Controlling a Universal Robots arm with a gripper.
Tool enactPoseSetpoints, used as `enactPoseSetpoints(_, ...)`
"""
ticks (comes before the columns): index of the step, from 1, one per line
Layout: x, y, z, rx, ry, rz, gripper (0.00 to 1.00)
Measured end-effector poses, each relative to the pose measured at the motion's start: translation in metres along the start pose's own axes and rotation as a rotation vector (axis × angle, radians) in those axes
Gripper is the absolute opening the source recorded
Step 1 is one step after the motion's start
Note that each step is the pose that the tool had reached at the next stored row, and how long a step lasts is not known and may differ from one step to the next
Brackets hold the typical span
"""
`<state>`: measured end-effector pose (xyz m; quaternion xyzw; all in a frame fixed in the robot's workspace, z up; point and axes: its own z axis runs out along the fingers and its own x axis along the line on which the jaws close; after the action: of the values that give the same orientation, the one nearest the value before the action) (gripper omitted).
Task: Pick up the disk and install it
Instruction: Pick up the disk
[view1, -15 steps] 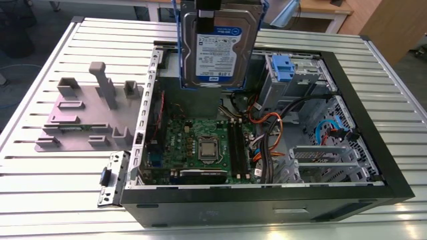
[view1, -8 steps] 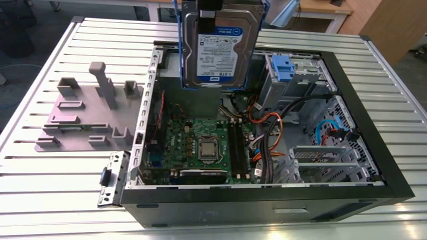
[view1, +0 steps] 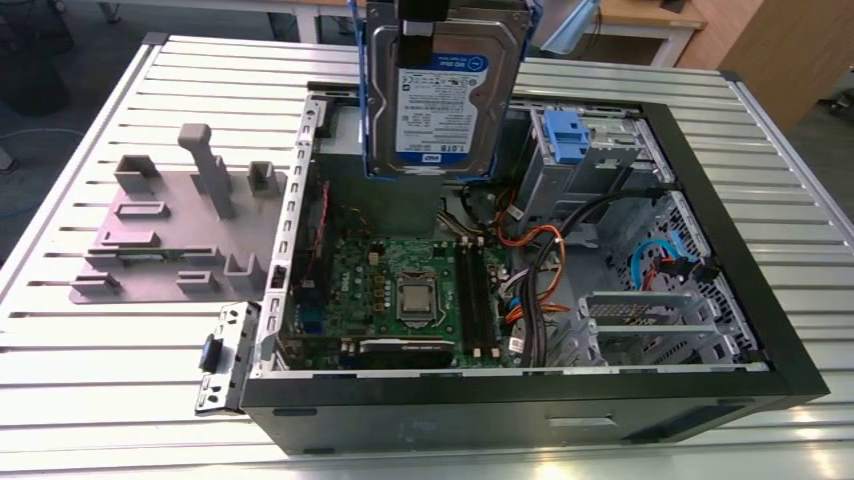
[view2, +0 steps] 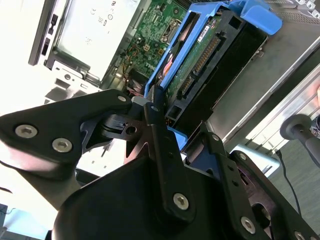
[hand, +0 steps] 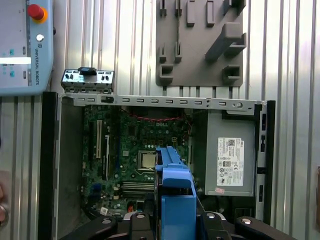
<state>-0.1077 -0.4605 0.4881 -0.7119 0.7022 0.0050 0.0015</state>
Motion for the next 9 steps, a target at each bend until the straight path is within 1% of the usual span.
enactPoseSetpoints(9,0.0,-0.0019,0.0001,0.0,0.0005,0.0,0.36)
